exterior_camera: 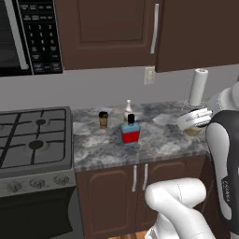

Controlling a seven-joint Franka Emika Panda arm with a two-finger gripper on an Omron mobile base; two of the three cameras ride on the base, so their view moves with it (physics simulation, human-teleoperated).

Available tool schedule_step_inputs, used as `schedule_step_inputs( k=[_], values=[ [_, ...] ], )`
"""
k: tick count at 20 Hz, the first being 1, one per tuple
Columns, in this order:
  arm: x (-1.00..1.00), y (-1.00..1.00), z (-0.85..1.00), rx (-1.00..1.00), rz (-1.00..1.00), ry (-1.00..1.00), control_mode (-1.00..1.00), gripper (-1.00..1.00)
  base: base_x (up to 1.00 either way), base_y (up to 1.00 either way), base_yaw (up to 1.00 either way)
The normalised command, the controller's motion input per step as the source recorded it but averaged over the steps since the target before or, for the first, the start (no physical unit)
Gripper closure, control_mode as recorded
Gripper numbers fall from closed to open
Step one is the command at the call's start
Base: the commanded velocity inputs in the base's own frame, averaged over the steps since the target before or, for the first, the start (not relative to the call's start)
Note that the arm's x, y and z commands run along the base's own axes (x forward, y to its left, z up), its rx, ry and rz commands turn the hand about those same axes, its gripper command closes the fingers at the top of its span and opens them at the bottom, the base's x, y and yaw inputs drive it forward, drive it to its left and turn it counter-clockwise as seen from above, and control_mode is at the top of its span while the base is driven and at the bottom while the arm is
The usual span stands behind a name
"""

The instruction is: Sort all alcoholic drinks to one cabinet, and non-alcoholic drinks to the other.

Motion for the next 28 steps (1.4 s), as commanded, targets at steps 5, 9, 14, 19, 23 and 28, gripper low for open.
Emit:
schedule_step_inputs(
  k=[5, 9, 14, 19, 23, 28],
  values=[
    [0.00, 0.00, 0.00, 0.00, 0.00, 0.00, 1.00, 1.00, -0.38, 0.39, 0.00],
    [0.00, 0.00, 0.00, 0.00, 0.00, 0.00, 1.00, 1.00, -0.22, 0.50, 0.00],
    [0.00, 0.00, 0.00, 0.00, 0.00, 0.00, 1.00, 1.00, -0.08, 0.40, -0.06],
    [0.00, 0.00, 0.00, 0.00, 0.00, 0.00, 1.00, 1.00, -0.20, 0.04, -0.27],
    [0.00, 0.00, 0.00, 0.00, 0.00, 0.00, 1.00, 1.00, -0.21, 0.00, -0.43],
    [0.00, 0.00, 0.00, 0.00, 0.00, 0.00, 1.00, 1.00, -0.09, 0.03, -0.46]
  ],
)
